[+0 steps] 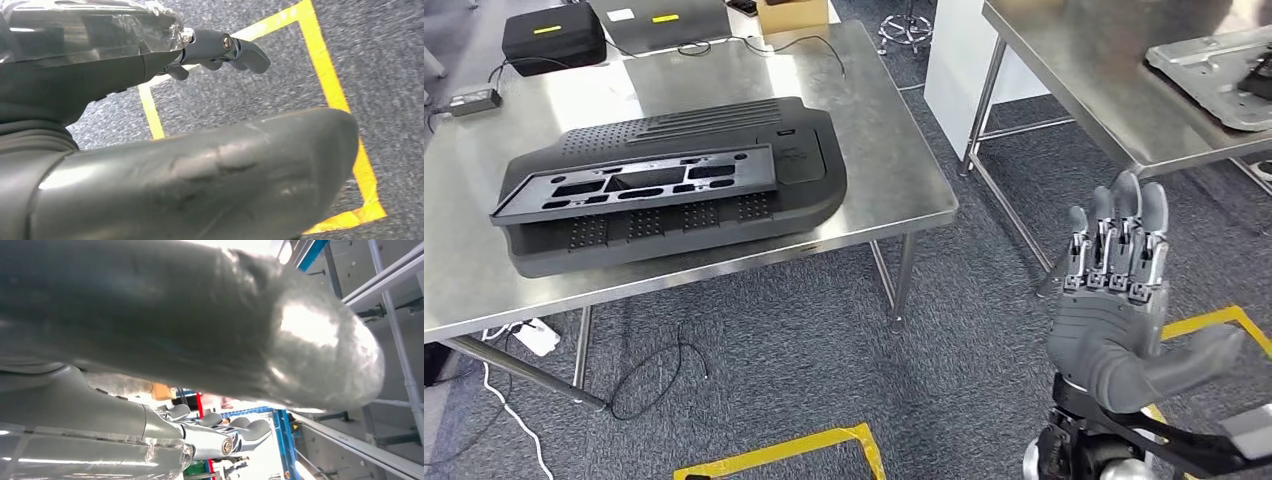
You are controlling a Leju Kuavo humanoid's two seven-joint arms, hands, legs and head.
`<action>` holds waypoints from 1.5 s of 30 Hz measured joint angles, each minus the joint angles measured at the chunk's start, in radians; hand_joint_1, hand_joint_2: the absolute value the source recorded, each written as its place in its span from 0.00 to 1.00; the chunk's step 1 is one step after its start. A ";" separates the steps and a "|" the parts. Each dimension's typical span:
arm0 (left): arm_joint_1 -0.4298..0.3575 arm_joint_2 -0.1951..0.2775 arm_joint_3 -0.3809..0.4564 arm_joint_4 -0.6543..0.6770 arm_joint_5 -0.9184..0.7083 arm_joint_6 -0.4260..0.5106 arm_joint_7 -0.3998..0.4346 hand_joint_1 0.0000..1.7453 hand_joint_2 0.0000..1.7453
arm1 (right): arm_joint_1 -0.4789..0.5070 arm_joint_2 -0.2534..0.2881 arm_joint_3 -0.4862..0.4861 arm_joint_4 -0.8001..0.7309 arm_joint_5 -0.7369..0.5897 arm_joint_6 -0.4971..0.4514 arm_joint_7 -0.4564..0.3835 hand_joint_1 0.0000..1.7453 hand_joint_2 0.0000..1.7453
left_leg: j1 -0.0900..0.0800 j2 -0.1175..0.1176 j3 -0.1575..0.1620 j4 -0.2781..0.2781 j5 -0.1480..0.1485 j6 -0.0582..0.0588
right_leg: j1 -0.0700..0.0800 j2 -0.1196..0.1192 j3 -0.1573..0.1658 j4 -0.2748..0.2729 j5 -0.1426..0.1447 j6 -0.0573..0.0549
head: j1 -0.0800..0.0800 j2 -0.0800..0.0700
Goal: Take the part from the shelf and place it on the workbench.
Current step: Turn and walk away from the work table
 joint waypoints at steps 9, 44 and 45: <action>-0.004 0.001 0.000 0.000 0.025 0.004 0.002 0.00 0.00 | 0.014 -0.010 -0.024 0.077 -0.087 -0.019 0.064 0.00 0.00 | -0.015 0.001 0.253 -0.360 0.081 0.048 | 0.004 -0.006 -0.065 0.000 0.077 0.032 | -0.004 0.000; 0.005 0.005 0.003 0.002 0.057 0.007 0.115 0.00 1.00 | -0.067 0.064 0.273 1.656 -0.362 0.426 0.650 0.00 1.00 | -0.005 -0.006 0.158 -0.327 0.133 0.026 | 0.000 0.003 0.051 -0.019 -0.033 0.015 | 0.032 0.000; 0.005 0.005 0.002 0.002 0.057 0.007 0.115 0.00 1.00 | -0.072 0.067 0.280 1.676 -0.362 0.429 0.655 0.00 1.00 | -0.006 -0.006 0.158 -0.326 0.133 0.027 | 0.000 0.003 0.052 -0.021 -0.032 0.017 | 0.034 0.000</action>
